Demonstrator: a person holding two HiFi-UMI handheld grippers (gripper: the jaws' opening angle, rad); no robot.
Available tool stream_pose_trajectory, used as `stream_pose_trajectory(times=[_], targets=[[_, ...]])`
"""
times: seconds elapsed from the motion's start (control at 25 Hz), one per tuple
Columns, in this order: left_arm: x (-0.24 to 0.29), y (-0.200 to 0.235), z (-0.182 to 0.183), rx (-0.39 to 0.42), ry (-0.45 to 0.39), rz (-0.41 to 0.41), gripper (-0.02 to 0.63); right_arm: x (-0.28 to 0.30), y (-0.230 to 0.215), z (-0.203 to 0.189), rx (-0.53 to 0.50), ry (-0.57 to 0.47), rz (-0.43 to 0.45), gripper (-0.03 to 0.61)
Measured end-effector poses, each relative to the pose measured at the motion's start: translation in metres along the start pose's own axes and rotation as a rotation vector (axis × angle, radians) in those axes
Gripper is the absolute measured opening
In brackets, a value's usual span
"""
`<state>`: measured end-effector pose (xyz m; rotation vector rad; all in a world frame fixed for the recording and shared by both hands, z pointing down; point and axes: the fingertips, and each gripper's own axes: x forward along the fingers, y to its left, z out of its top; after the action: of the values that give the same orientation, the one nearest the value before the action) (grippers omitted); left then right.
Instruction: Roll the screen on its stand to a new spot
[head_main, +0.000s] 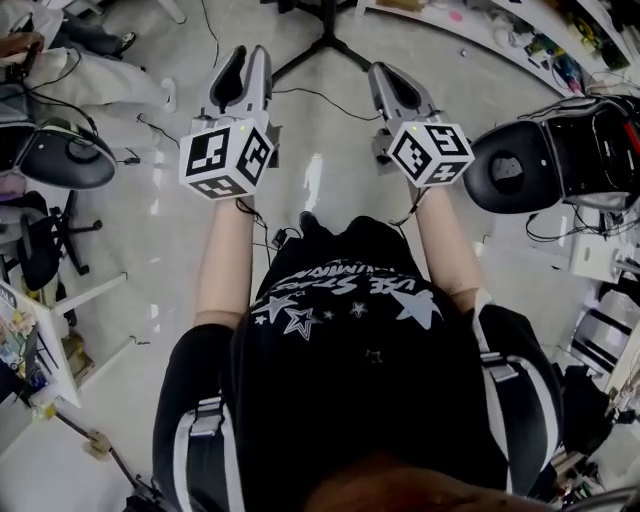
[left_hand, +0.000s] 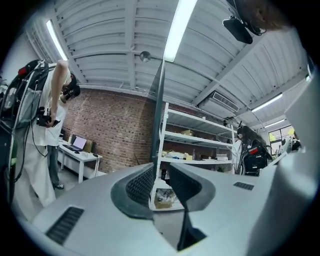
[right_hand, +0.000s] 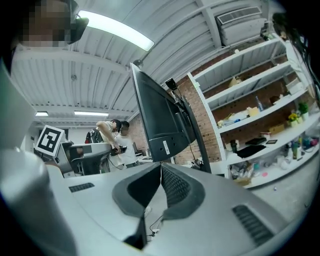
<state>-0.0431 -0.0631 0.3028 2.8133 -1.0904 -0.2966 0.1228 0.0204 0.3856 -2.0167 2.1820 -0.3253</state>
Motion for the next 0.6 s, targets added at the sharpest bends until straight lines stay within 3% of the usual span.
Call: stream_pose_trajectory(times=[0.28,0.6], targets=[[-0.019,-0.048,-0.002,0.009,0.002,0.010,0.106,-0.043,-0.006,0.007,-0.002,0.013,0.061,0.008],[-0.044,-0.107,-0.001,0.026,-0.002,0.001,0.106,-0.101,-0.019,0.023,-0.009,-0.010,0.073,0.007]])
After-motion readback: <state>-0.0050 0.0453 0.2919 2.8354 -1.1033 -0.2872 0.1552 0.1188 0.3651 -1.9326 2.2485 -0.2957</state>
